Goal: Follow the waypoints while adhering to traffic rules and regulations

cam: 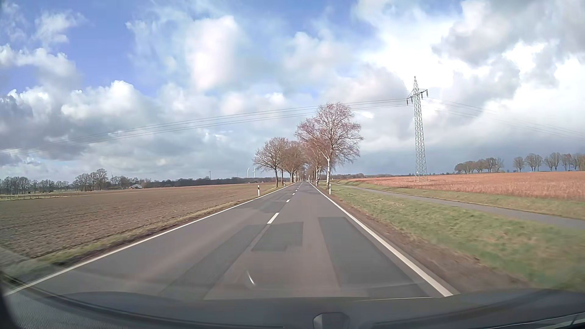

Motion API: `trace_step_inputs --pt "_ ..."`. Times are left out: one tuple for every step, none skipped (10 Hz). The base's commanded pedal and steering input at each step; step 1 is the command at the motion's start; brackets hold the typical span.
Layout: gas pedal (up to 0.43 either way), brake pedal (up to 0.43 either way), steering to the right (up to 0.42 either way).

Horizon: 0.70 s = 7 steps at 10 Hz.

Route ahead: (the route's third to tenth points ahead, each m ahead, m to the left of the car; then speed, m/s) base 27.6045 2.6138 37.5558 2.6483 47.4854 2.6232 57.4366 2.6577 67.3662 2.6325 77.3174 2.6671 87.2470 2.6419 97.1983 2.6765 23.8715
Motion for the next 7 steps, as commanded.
trace_step_inputs --pt "0.209 0.0 -0.003" --pt "0.209 0.0 -0.003" --pt "0.228 0.0 -0.003" --pt "0.228 0.0 -0.003" --pt "0.228 0.0 -0.003" --pt "0.228 0.0 -0.003" --pt "0.228 0.0 -0.003"
